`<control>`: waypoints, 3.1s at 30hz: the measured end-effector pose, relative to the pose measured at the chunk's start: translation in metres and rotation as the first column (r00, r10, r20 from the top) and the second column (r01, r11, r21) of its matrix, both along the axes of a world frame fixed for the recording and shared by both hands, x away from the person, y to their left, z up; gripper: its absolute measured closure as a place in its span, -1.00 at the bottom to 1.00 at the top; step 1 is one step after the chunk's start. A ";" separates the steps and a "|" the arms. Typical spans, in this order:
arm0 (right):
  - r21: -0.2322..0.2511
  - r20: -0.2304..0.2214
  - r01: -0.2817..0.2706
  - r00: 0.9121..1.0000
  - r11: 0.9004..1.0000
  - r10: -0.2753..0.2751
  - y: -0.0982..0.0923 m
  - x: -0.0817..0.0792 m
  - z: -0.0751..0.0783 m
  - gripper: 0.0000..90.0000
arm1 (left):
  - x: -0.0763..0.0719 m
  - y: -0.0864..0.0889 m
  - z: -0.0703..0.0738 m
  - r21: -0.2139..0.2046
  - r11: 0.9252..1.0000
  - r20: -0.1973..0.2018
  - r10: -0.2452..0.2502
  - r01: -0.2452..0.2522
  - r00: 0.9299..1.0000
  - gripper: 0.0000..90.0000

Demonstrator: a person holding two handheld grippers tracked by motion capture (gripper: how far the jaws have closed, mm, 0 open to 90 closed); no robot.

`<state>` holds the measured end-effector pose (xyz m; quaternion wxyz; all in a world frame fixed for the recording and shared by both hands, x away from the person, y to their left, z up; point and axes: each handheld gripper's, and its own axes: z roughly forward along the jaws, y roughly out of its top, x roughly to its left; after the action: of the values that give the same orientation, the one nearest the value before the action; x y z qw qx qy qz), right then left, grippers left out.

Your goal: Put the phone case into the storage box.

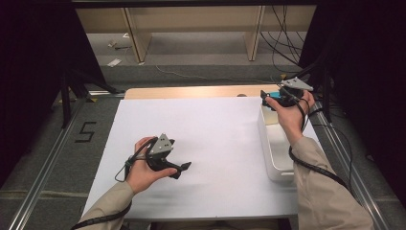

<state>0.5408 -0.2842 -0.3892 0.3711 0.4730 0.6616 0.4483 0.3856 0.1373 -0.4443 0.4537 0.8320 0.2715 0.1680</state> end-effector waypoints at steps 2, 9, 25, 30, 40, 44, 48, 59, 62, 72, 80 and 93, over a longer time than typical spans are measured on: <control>-0.004 0.001 -0.007 1.000 1.000 0.007 0.001 -0.002 0.001 -0.93 | 0.000 0.000 0.000 -0.005 1.000 0.001 0.001 -0.001 1.000 -0.99; -0.019 0.003 -0.046 0.999 0.999 0.046 0.005 -0.014 0.006 -0.90 | 0.000 0.000 0.000 -0.007 1.000 0.000 0.002 -0.002 1.000 -0.99; 0.014 -0.019 -0.205 0.979 0.979 0.205 0.020 -0.053 0.008 -0.82 | -0.001 0.000 0.002 -0.011 1.000 0.000 0.004 -0.004 1.000 -0.99; 0.022 -0.023 -0.250 0.968 0.968 0.250 0.024 -0.062 0.007 -0.80 | -0.001 0.000 0.003 -0.010 1.000 0.001 0.004 -0.004 1.000 -0.99; 0.037 -0.026 -0.323 0.946 0.946 0.324 0.030 -0.082 0.006 -0.77 | -0.001 0.000 0.004 -0.010 1.000 0.009 0.005 -0.005 1.000 -0.99; 0.044 -0.025 -0.343 0.938 0.938 0.344 0.031 -0.090 0.007 -0.76 | -0.001 0.000 0.004 -0.012 1.000 0.009 0.006 -0.006 1.000 -0.99; 0.041 -0.028 -0.362 0.931 0.931 0.363 0.031 -0.097 0.006 -0.75 | -0.001 0.001 0.004 -0.012 1.000 0.008 0.007 -0.007 1.000 -0.99; 0.021 -0.056 -0.408 0.911 0.913 0.408 0.029 -0.115 0.002 -0.70 | -0.001 0.001 0.004 -0.012 1.000 0.009 0.009 -0.009 1.000 -0.99; 0.019 -0.058 -0.414 0.908 0.910 0.414 0.029 -0.117 0.002 -0.69 | -0.001 0.001 0.004 -0.014 1.000 0.010 0.009 -0.009 1.000 -0.99; 0.009 -0.069 -0.444 0.894 0.896 0.444 0.031 -0.128 0.002 -0.67 | -0.001 0.001 0.004 -0.015 1.000 0.010 0.009 -0.009 1.000 -0.99; 0.003 -0.069 -0.464 0.884 0.886 0.463 0.029 -0.136 0.003 -0.66 | -0.001 0.001 0.004 -0.017 1.000 0.012 0.011 -0.010 1.000 -0.99; 0.004 -0.080 -0.479 0.875 0.878 0.478 0.024 -0.145 0.000 -0.66 | -0.001 0.001 0.004 -0.016 1.000 0.011 0.011 -0.011 1.000 -0.99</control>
<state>0.3954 -0.2605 -0.3889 0.2263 0.3093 0.7754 0.5019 0.3843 0.1385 -0.4400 0.4610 0.8259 0.2748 0.1730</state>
